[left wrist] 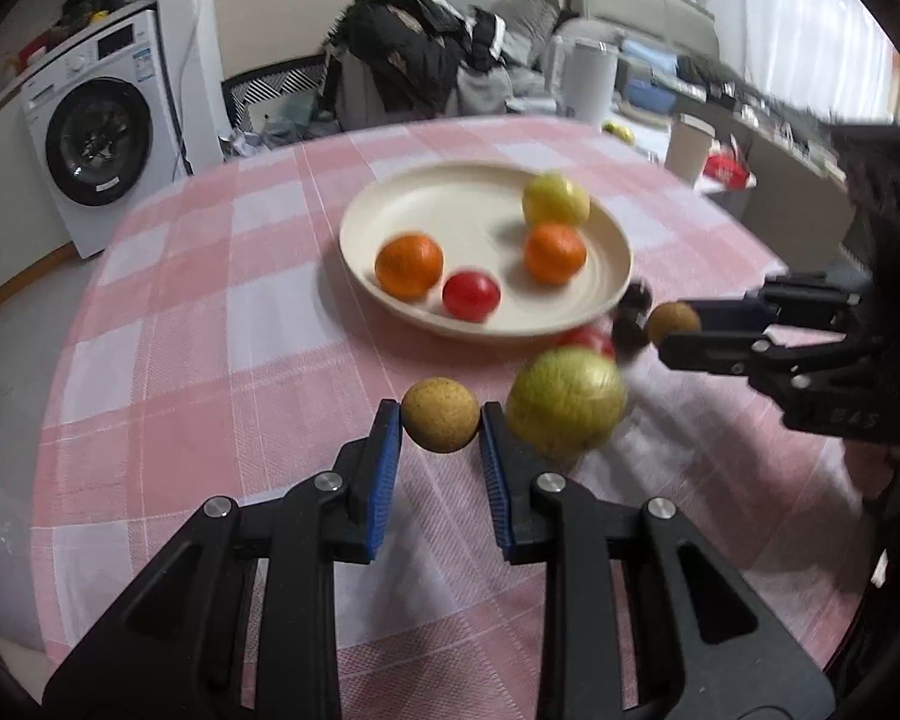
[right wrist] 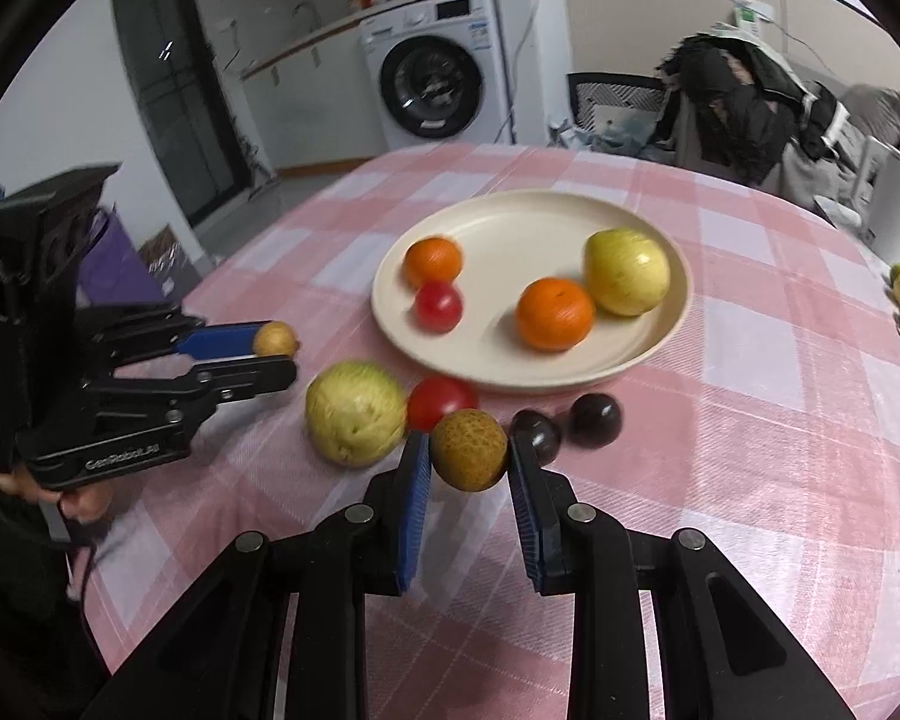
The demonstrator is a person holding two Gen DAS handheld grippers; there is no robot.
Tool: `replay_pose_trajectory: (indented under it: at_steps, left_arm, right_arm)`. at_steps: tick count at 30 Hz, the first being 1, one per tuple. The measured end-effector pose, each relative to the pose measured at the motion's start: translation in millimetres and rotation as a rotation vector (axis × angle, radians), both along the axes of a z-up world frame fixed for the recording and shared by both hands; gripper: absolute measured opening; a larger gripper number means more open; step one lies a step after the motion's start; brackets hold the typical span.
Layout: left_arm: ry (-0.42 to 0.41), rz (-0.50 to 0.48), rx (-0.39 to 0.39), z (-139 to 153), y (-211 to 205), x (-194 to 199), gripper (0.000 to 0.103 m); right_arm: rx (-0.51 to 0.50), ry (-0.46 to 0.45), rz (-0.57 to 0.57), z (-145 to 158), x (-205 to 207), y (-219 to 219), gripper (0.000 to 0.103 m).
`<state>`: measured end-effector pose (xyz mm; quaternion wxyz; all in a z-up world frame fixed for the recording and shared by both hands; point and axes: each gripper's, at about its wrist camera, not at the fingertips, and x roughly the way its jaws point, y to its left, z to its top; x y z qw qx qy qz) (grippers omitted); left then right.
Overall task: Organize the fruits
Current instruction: 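Carry both small fruits over the cream plate, lower them and open both grippers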
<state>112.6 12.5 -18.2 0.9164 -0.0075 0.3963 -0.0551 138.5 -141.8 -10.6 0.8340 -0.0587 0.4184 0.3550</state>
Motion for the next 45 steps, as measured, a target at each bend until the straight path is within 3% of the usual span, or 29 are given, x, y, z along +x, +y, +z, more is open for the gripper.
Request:
replay_pose_trajectory:
  at_steps: [9,15,26,45]
  left_arm:
    - [-0.064,0.069,-0.009,22,4,5,0.024]
    - [-0.074,0.043,-0.021,26,-5,18,0.024]
    - [-0.071,-0.001,-0.015,24,-25,44,0.024]
    - [-0.068,0.020,0.028,34,-30,85,0.024]
  right_arm:
    - [0.076,-0.021,-0.112,17,15,-23,0.027]
    - [0.103,-0.027,-0.154,23,22,-35,0.027]
    - [0.108,-0.020,-0.179,26,35,-38,0.027]
    - [0.125,-0.006,-0.194,31,58,-36,0.027]
